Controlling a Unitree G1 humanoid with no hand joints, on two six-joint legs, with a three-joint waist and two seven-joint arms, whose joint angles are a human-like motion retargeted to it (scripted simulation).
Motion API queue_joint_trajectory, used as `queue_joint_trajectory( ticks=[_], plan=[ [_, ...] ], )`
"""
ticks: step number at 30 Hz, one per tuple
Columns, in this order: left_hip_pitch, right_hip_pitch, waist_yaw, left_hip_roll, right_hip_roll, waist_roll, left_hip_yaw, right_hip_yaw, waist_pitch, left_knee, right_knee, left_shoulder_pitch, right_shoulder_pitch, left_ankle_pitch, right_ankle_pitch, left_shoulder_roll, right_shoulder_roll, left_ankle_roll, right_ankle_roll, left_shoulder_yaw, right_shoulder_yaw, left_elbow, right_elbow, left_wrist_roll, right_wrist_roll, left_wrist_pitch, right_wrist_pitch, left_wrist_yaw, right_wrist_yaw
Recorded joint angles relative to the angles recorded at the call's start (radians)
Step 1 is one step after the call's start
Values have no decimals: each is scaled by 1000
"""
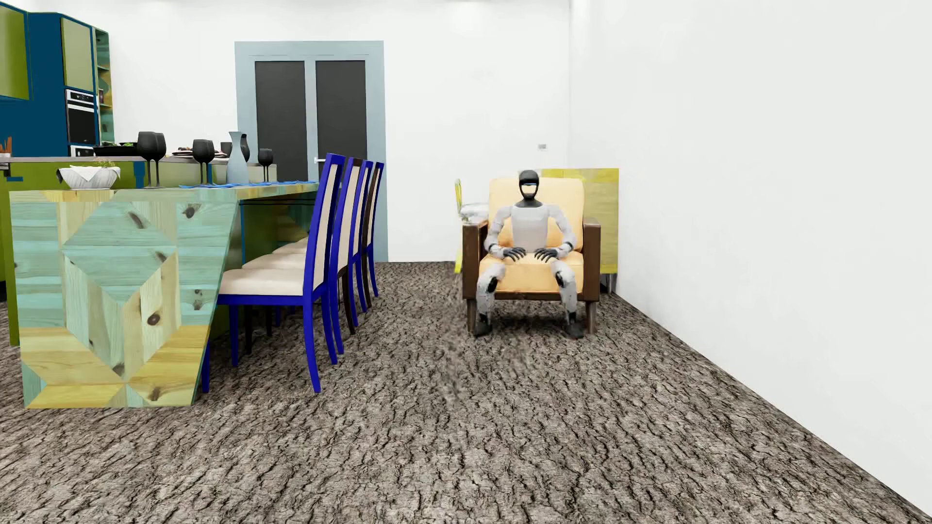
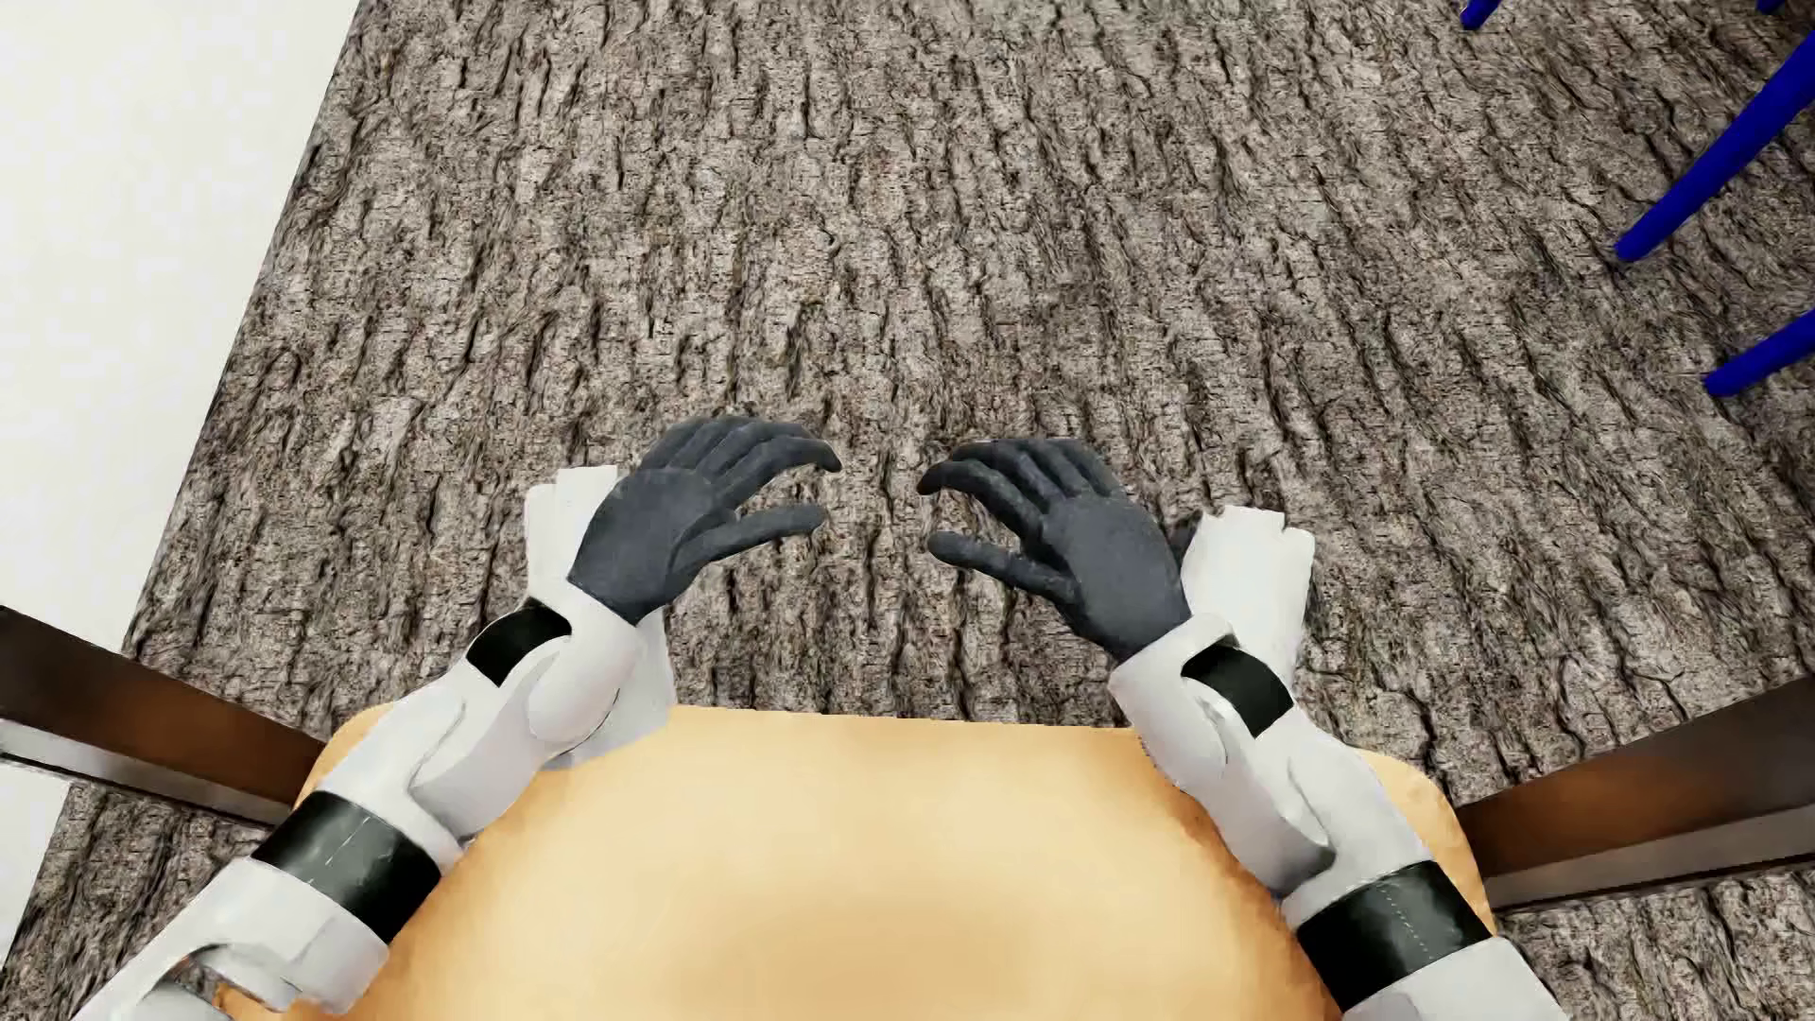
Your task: Stand up from the orange chair
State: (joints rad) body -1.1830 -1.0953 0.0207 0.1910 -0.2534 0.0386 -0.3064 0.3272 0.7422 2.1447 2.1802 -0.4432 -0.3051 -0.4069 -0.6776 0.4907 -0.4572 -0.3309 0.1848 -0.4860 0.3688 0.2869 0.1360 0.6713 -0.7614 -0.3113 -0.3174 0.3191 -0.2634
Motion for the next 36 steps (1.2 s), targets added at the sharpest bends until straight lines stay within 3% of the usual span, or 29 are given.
queue_joint_trajectory(
  ticks=[1,2,4,6,7,9,10,11,12,13,14,15,17,18,20,21,22,23,24,25,26,27,28,29,30,31,32,34,36],
  plan=[
    [-18,-25,2,0,0,1,-3,7,7,2,9,-2,8,3,-13,10,-9,-15,-21,14,-18,-46,-43,19,-6,-4,-9,-30,14],
    [-35,-43,4,2,2,8,-5,16,24,3,20,-3,3,6,-15,18,-32,-22,-2,27,-31,-80,-101,19,14,-21,-18,-45,43],
    [-66,-84,0,1,-8,0,4,31,54,3,55,25,24,9,-27,47,-57,-22,-9,53,-44,-184,-212,10,28,-15,-10,-32,47],
    [-87,-78,-3,3,-5,14,-6,27,110,4,57,57,38,10,-27,70,-100,-32,-5,59,-9,-281,-301,15,50,19,-1,32,15],
    [-98,-67,7,-4,-13,25,-7,14,152,1,48,63,41,17,-55,84,-125,-31,-18,50,-19,-357,-366,14,50,50,27,71,-5],
    [-127,-117,10,-14,-14,29,-3,48,233,6,62,89,75,1,-54,135,-186,-36,10,39,-2,-501,-525,2,85,88,35,194,-58],
    [-174,-161,15,-14,-16,34,-9,59,257,13,69,90,94,-4,-57,170,-209,-41,9,37,5,-578,-596,-24,100,61,47,193,-122],
    [-226,-216,14,-11,-5,32,-17,74,275,12,73,111,126,-10,-59,185,-207,-39,3,64,12,-620,-655,-20,83,99,60,288,-106],
    [-248,-272,-3,3,22,-6,-34,97,287,3,66,142,190,-20,-39,216,-195,-49,-9,93,31,-635,-714,-2,38,119,54,333,-77],
    [-278,-318,-8,14,44,-35,-25,88,287,-19,50,134,222,-21,-38,281,-180,-36,-32,96,35,-663,-696,20,19,81,59,276,-131],
    [-286,-319,-8,6,50,-37,-8,58,282,-46,18,112,208,-22,-43,314,-179,-18,-71,94,4,-673,-680,19,28,64,51,248,-109],
    [-265,-292,-14,1,64,-43,22,31,276,-89,-19,91,174,-31,-48,335,-163,-6,-109,68,4,-653,-643,-15,30,45,25,265,-108],
    [-199,-216,-18,-18,63,-45,44,-6,238,-176,-102,55,139,-44,-72,299,-127,3,-151,8,9,-543,-548,-20,15,66,48,270,-146],
    [-166,-183,-12,-26,74,-44,49,-13,203,-235,-155,33,120,-54,-72,272,-95,4,-169,-37,22,-472,-459,-15,24,44,46,225,-122],
    [-65,-82,-9,-33,81,-51,69,-42,144,-372,-290,-10,62,-64,-71,194,-56,1,-208,-103,98,-287,-256,-1,10,88,82,196,-131],
    [-11,-25,-2,-33,88,-47,68,-61,103,-448,-367,-23,51,-66,-50,148,-31,0,-213,-128,126,-182,-122,-5,8,35,66,127,-143],
    [48,44,-3,-34,84,-47,94,-86,70,-522,-447,-38,28,-59,-57,121,-8,11,-225,-147,137,-83,-8,-19,23,55,78,89,-160],
    [111,115,-9,-21,93,-41,98,-109,31,-603,-539,-44,2,-58,-39,93,12,6,-235,-171,173,37,117,-29,55,23,60,26,-140],
    [188,202,-17,-22,83,-29,139,-157,-7,-688,-626,-48,-8,-39,-33,66,39,28,-247,-204,201,154,248,-42,47,35,100,-23,-165],
    [271,299,-23,-21,81,-27,165,-183,-46,-774,-725,-49,-16,-30,-27,30,64,35,-249,-226,218,280,341,-88,51,11,119,-78,-157],
    [368,397,-36,-16,111,-30,177,-205,-84,-867,-826,-29,-17,-25,-11,19,91,50,-272,-235,238,386,385,-117,53,15,96,-90,-164],
    [482,513,-28,-19,135,-9,195,-235,-118,-959,-937,1,-3,-25,1,-10,86,89,-273,-243,230,439,388,-115,63,36,44,-56,-129],
    [563,579,-47,-29,162,-34,217,-244,-171,-1034,-1027,48,-1,-3,18,0,104,98,-279,-195,233,456,329,-116,45,15,0,-32,-67],
    [632,658,-32,-11,213,-21,193,-227,-221,-1081,-1139,99,9,19,41,-11,94,107,-323,-156,233,434,277,-137,40,30,-10,-5,-33],
    [706,762,-27,-12,246,-29,196,-230,-259,-1101,-1252,142,12,77,63,-9,104,94,-308,-92,240,403,227,-170,58,9,-35,-38,3],
    [765,888,14,-39,254,-18,155,-232,-292,-1100,-1380,173,19,208,84,-44,81,116,-304,-77,232,390,195,-187,88,42,-43,46,15],
    [764,1013,31,-60,259,-51,120,-226,-319,-1047,-1533,193,12,259,124,-42,99,105,-321,-41,230,385,159,-177,66,50,-32,91,4],
    [666,1218,86,-96,209,-77,138,-321,-425,-1001,-1814,230,53,217,179,-76,96,7,-253,38,142,357,108,-140,74,66,-20,113,51],
    [580,1371,119,-129,168,-74,208,-383,-502,-1159,-2022,244,75,189,213,-132,62,-4,-208,105,119,362,102,-161,114,84,-4,144,4]
  ],
)
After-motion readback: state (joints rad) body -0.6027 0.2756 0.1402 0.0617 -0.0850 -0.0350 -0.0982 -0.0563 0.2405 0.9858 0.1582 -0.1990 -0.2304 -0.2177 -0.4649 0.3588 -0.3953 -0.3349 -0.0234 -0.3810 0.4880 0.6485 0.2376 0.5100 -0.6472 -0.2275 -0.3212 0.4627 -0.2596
